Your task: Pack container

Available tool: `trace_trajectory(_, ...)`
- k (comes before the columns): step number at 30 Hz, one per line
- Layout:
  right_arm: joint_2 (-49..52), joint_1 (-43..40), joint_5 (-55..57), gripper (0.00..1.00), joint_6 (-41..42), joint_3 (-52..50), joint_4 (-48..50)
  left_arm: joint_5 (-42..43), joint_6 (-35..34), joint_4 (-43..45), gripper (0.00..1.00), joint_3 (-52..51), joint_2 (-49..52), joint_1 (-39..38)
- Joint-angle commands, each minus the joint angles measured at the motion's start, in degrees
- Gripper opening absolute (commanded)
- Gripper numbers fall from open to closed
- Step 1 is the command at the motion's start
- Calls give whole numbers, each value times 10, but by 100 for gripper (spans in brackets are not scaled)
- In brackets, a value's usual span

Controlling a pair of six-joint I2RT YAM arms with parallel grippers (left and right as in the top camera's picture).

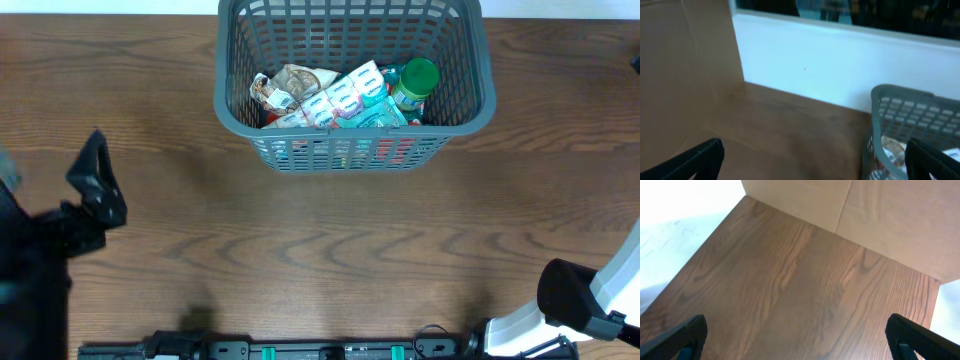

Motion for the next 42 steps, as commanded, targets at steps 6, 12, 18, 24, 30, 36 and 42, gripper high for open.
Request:
trace_trajectory(6,1,-3,3,99,10,-2,-1,88,-3,162,99,-315,-178,29)
trace_trajectory(12,1,-3,3,99,10,-2,-1,155,-3,247,99,-478,-259,43)
trace_trajectory(18,1,-3,3,99,10,-2,-1,165,-3,256,99,-575,-301,47)
trace_trajectory(24,1,-3,3,99,10,-2,-1,194,-2,256,98,-650,-349,57)
trace_trajectory(30,1,-3,3,99,10,-2,-1,217,25,269,99,-713,-396,65)
trace_trajectory(36,1,-3,3,99,10,-2,-1,219,25,285,98,-753,-428,65)
trace_trajectory(42,1,-3,3,99,10,-2,-1,221,26,317,99,-809,-462,65)
